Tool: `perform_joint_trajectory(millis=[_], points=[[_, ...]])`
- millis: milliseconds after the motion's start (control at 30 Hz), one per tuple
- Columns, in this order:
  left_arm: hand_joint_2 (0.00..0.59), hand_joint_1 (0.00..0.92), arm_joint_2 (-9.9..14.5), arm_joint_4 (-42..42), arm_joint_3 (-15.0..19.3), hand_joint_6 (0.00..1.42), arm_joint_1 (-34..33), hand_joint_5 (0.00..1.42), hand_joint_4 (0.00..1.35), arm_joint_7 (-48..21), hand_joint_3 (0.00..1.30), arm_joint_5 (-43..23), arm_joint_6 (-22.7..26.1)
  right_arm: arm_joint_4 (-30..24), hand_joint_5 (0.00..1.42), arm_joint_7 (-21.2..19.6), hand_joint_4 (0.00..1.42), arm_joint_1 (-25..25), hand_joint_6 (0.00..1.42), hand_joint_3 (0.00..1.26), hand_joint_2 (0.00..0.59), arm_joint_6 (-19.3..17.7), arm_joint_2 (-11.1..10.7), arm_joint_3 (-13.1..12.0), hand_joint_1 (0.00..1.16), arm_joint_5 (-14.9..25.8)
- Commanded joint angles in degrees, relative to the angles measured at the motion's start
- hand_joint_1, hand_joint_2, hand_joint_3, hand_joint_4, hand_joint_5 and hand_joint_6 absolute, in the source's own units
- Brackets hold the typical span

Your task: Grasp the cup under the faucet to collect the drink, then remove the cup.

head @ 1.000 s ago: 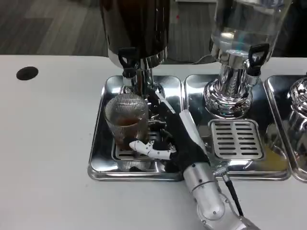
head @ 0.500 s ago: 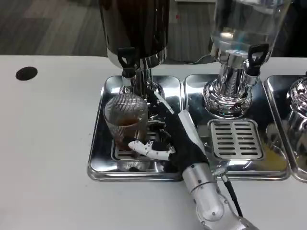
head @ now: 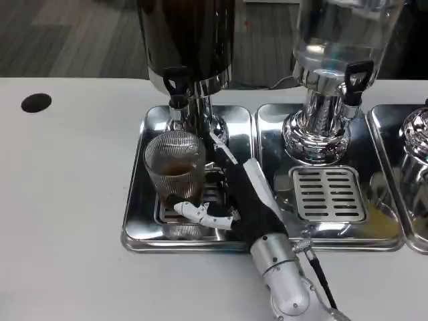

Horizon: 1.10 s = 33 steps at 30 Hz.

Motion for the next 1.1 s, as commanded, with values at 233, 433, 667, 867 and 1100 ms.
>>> perform_joint_trajectory(millis=[233, 433, 667, 867, 1100], points=[[0.0, 0.0, 0.1, 0.6, 0.7, 0.0, 0.9, 0.0, 0.0, 0.0, 0.0, 0.1, -0.7, 1.9, 0.11, 0.3, 0.09, -3.7, 0.13, 0.07, 0.174, 4.6, 8.4, 0.2, 0.92, 0.4], [0.0, 0.0, 0.2, 1.5, 1.1, 0.0, 1.0, 0.0, 0.0, 0.1, 0.0, -0.3, -1.0, 2.5, 0.12, 0.0, 0.09, -4.8, 0.14, 0.06, 0.177, 5.8, 9.4, 0.2, 0.91, 0.5], [0.0, 0.0, 0.3, 2.2, 1.0, 0.0, 0.7, 0.0, 0.0, 0.3, 0.0, -0.5, -1.3, 2.5, 0.12, -0.4, 0.09, -5.1, 0.14, 0.06, 0.177, 6.8, 10.0, 0.3, 0.91, 0.5], [0.0, 0.0, 0.3, 2.3, 0.5, 0.0, 0.2, 0.0, 0.0, 0.3, 0.0, -0.4, -1.3, 2.1, 0.12, -1.0, 0.09, -4.6, 0.14, 0.06, 0.177, 7.1, 10.3, 0.8, 0.91, 0.3], [0.0, 0.0, 0.1, 2.5, 0.2, 0.0, 0.0, 0.0, 0.0, 0.3, 0.0, -0.4, -1.5, 1.2, 0.12, -1.3, 0.09, -3.8, 0.14, 0.05, 0.177, 6.7, 9.8, 1.3, 0.91, 0.4]])
